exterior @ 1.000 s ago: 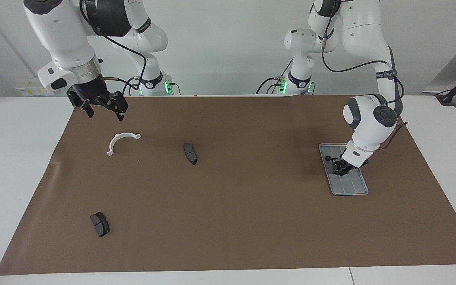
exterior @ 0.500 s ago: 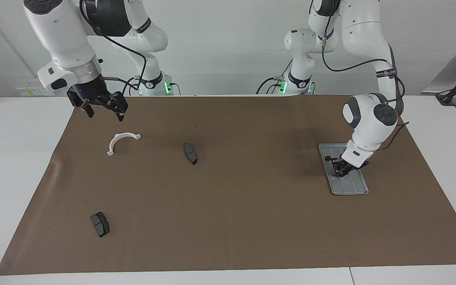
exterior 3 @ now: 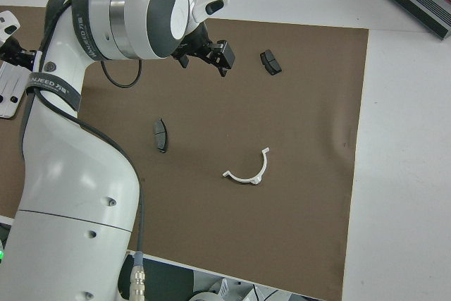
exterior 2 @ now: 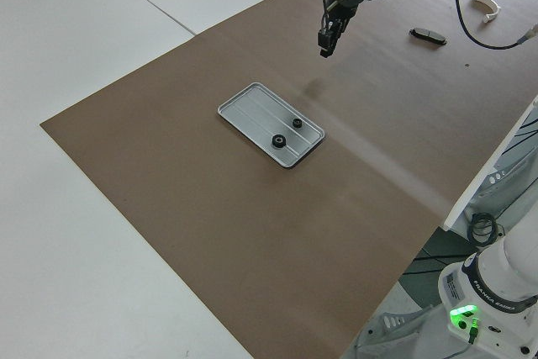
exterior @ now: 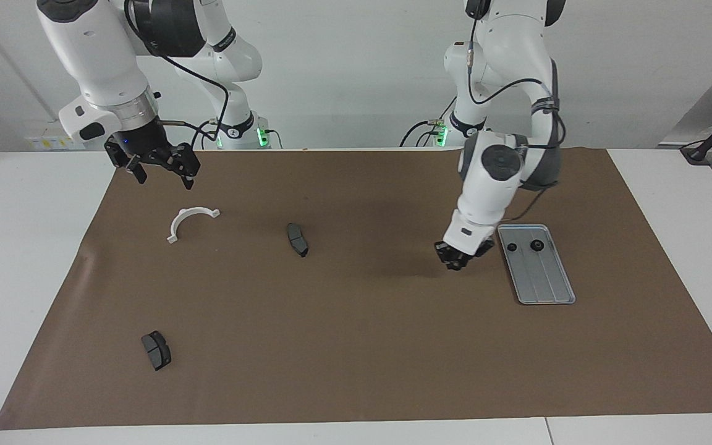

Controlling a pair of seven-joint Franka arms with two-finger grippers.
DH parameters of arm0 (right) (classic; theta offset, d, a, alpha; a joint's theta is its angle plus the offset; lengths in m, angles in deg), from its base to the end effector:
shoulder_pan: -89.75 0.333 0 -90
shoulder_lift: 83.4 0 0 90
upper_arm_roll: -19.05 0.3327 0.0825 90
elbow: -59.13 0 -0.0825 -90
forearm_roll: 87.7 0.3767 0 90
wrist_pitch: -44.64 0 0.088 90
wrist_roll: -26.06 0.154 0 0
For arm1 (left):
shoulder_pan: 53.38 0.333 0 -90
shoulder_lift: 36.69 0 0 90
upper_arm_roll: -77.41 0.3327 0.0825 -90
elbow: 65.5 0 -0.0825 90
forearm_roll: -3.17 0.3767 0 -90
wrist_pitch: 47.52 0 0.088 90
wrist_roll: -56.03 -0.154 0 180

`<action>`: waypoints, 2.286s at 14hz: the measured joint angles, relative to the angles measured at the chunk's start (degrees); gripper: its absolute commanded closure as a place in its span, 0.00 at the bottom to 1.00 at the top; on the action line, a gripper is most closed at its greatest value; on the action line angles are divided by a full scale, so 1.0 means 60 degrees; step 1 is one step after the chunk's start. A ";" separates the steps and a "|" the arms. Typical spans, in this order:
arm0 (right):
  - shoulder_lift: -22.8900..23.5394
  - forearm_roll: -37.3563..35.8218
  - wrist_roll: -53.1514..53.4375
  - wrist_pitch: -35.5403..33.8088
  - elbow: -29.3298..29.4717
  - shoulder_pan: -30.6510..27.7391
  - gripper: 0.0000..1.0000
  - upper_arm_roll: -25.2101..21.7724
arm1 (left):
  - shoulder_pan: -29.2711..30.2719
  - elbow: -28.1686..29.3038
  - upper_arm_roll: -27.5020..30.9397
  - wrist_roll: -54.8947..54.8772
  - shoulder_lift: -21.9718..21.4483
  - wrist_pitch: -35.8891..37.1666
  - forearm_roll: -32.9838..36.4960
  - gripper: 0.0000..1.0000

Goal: Place bearing gear from tray to pile

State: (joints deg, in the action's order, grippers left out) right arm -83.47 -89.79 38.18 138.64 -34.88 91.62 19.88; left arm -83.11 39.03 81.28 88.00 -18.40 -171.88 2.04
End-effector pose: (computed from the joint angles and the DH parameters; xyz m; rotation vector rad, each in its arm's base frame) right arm 0.5514 0.0206 0.5684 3.0954 -0.2511 0.0089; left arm 0.5708 -0.2809 0.3370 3.1270 0.1782 0.0415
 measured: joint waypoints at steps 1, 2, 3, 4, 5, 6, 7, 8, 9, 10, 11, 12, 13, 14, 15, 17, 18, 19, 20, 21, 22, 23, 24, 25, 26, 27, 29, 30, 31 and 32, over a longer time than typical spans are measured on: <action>0.0000 0.0000 0.0000 0.0000 0.0000 0.0000 0.00 0.0000 | -0.0600 0.0000 -0.0008 0.0689 0.0026 -0.0002 0.0000 1.00; 0.0000 0.0000 0.0000 0.0000 0.0000 0.0000 0.00 0.0000 | -0.1129 0.0000 -0.0011 0.1197 0.0043 -0.0014 0.0000 1.00; 0.0000 0.0000 0.0000 0.0000 0.0000 0.0000 0.00 0.0000 | -0.1576 0.0002 -0.0010 0.1586 0.0056 -0.0057 0.0000 1.00; 0.0000 0.0000 0.0000 0.0000 0.0000 0.0000 0.00 0.0000 | -0.1985 0.0009 -0.0008 0.1940 0.0074 -0.0164 0.0000 1.00; 0.0000 0.0000 0.0000 0.0000 0.0000 0.0000 0.00 0.0000 | -0.2344 0.0022 -0.0007 0.2223 0.0105 -0.0334 0.0000 1.00; 0.0000 0.0000 0.0000 0.0000 0.0000 0.0000 0.00 0.0000 | -0.2655 0.0034 -0.0005 0.2427 0.0150 -0.0510 0.0000 1.00; 0.0000 0.0000 0.0000 0.0000 0.0000 0.0000 0.00 0.0000 | -0.2933 0.0038 -0.0005 0.2560 0.0224 -0.0678 0.0000 1.00; 0.0000 0.0000 0.0000 0.0000 0.0000 0.0000 0.00 0.0000 | -0.3160 0.0039 -0.0005 0.2611 0.0309 -0.0823 0.0000 1.00; 0.0000 0.0000 0.0000 0.0000 0.0000 0.0000 0.00 0.0000 | -0.3357 0.0038 -0.0007 0.2622 0.0378 -0.0917 0.0000 1.00; 0.0000 0.0000 0.0000 0.0000 -0.0002 0.0000 0.00 0.0000 | -0.3552 0.0030 -0.0004 0.2623 0.0442 -0.0982 0.0000 1.00; 0.0000 0.0000 0.0000 0.0000 -0.0005 0.0000 0.00 0.0000 | -0.3737 0.0005 0.0000 0.2643 0.0524 -0.1083 0.0000 1.00; 0.0000 0.0000 0.0000 0.0000 -0.0008 0.0001 0.00 0.0001 | -0.3869 -0.0039 -0.0005 0.2658 0.0599 -0.1160 0.0000 1.00; 0.0000 0.0000 0.0000 0.0000 -0.0011 0.0001 0.00 0.0001 | -0.3937 -0.0080 -0.0027 0.2658 0.0642 -0.1206 0.0000 1.00; 0.0000 0.0000 0.0000 0.0004 -0.0015 0.0001 0.00 0.0002 | -0.3985 -0.0119 -0.0082 0.2658 0.0664 -0.1225 0.0000 1.00; 0.0000 0.0000 0.0000 0.0034 -0.0028 0.0002 0.00 0.0002 | -0.4009 -0.0153 -0.0161 0.2658 0.0678 -0.1236 0.0000 1.00; 0.0000 0.0000 0.0000 0.0156 -0.0072 0.0002 0.00 0.0005 | -0.4015 -0.0200 -0.0277 0.2657 0.0702 -0.1239 0.0000 1.00; 0.0000 0.0001 0.0000 0.0172 -0.0086 0.0002 0.00 0.0007 | -0.4015 -0.0209 -0.0313 0.2657 0.0723 -0.1241 0.0000 1.00; 0.0000 0.0013 0.0000 0.0178 -0.0094 0.0003 0.00 0.0010 | -0.4015 -0.0211 -0.0326 0.2657 0.0747 -0.1243 0.0000 0.98; 0.0000 0.0035 0.0000 0.0190 -0.0098 0.0004 0.00 0.0016 | -0.4013 -0.0211 -0.0322 0.2657 0.0772 -0.1249 0.0000 0.78; 0.0000 0.0056 0.0000 0.0199 -0.0100 0.0005 0.00 0.0022 | -0.4006 -0.0210 -0.0315 0.2657 0.0803 -0.1295 0.0000 0.47; 0.0000 0.0068 0.0000 0.0202 -0.0103 0.0005 0.00 0.0024 | -0.3995 -0.0207 -0.0298 0.2657 0.0838 -0.1426 0.0000 0.38; 0.0000 0.0072 0.0000 0.0203 -0.0106 0.0005 0.00 0.0025 | -0.3983 -0.0206 -0.0277 0.2657 0.0869 -0.1555 0.0000 0.35; 0.0000 0.0077 0.0000 0.0203 -0.0107 0.0005 0.00 0.0025 | -0.3970 -0.0206 -0.0252 0.2657 0.0891 -0.1646 0.0000 0.32; 0.0000 0.0082 0.0000 0.0204 -0.0108 0.0005 0.00 0.0025 | -0.3957 -0.0206 -0.0233 0.2658 0.0906 -0.1677 0.0000 0.23; 0.0000 0.0093 0.0000 0.0204 -0.0110 0.0016 0.00 0.0028 | -0.3937 -0.0206 -0.0218 0.2657 0.0919 -0.1705 0.0004 0.12; 0.0000 0.0100 0.0000 0.0204 -0.0113 0.0067 0.00 0.0034 | -0.3890 -0.0211 -0.0209 0.2657 0.0925 -0.1719 0.0009 0.11; 0.0000 0.0100 0.0004 0.0205 -0.0123 0.0178 0.00 0.0042 | -0.3718 -0.0328 -0.0134 0.2653 0.0931 -0.1696 0.0012 0.11; -0.0001 0.0100 0.0005 0.0205 -0.0140 0.0205 0.00 0.0045 | -0.3502 -0.0515 -0.0092 0.2652 0.0954 -0.1575 0.0016 0.11; -0.0004 0.0100 0.0005 0.0205 -0.0177 0.0218 0.00 0.0045 | -0.3125 -0.0800 -0.0066 0.2641 0.0988 -0.1266 0.0037 0.12; -0.0019 0.0102 0.0005 0.0229 -0.0239 0.0238 0.00 0.0045 | -0.2678 -0.1027 -0.0044 0.2500 0.0998 -0.0997 0.0082 0.12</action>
State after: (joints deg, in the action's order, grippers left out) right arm -83.58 -89.17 38.21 140.02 -36.31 93.05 20.15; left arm -99.17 32.86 81.02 103.00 -12.42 -177.87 2.53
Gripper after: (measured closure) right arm 0.000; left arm 0.115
